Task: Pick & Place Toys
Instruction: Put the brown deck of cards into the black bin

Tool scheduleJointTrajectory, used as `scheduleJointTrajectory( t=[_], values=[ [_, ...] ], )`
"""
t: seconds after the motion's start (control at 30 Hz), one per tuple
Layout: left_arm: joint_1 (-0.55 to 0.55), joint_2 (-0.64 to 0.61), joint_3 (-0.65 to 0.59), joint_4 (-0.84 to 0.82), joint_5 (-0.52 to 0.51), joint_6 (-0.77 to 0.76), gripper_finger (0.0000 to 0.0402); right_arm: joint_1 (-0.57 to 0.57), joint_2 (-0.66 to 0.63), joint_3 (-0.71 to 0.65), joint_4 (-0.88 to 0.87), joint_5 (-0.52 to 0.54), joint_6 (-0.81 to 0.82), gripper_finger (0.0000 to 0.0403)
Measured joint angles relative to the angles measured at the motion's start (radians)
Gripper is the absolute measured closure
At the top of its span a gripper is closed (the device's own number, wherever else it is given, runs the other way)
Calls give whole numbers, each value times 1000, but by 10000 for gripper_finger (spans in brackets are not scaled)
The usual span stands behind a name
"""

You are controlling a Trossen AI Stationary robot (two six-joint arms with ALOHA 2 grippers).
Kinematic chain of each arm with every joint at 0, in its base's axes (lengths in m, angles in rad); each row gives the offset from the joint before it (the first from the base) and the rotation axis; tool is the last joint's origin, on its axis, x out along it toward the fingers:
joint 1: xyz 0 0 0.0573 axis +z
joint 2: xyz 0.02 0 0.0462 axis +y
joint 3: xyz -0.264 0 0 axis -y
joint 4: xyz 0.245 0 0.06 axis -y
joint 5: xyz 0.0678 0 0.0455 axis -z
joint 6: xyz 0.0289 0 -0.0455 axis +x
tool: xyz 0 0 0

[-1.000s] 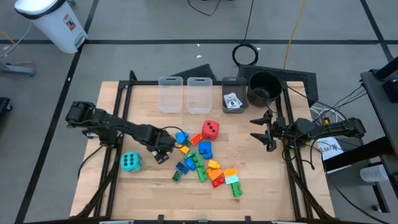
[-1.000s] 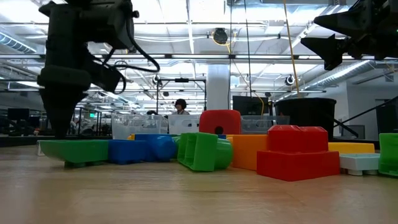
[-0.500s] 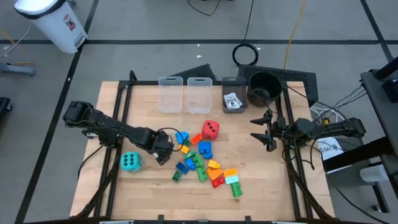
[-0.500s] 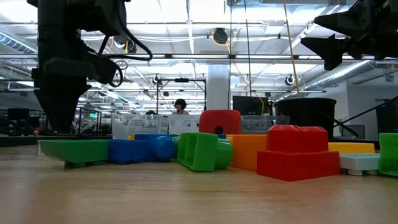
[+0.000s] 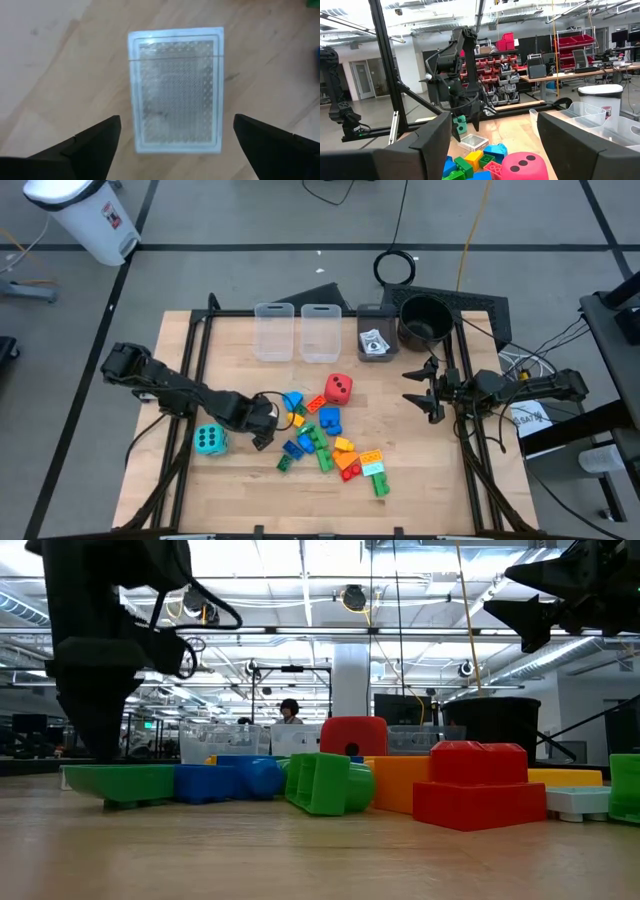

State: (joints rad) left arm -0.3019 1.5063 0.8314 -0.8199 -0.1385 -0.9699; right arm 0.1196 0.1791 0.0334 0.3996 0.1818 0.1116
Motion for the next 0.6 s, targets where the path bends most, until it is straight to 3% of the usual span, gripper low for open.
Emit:
scheduleJointTrajectory(
  t=[0.13,0.4,0.6],
  values=[
    [0,0,-83,99,43,-2,21,0,0,0,0,0,0,138],
    [-2,-8,-181,184,10,14,38,0,0,0,0,0,0,136],
    [-1,-7,-187,249,6,108,94,0,0,0,0,0,0,136]
  ],
)
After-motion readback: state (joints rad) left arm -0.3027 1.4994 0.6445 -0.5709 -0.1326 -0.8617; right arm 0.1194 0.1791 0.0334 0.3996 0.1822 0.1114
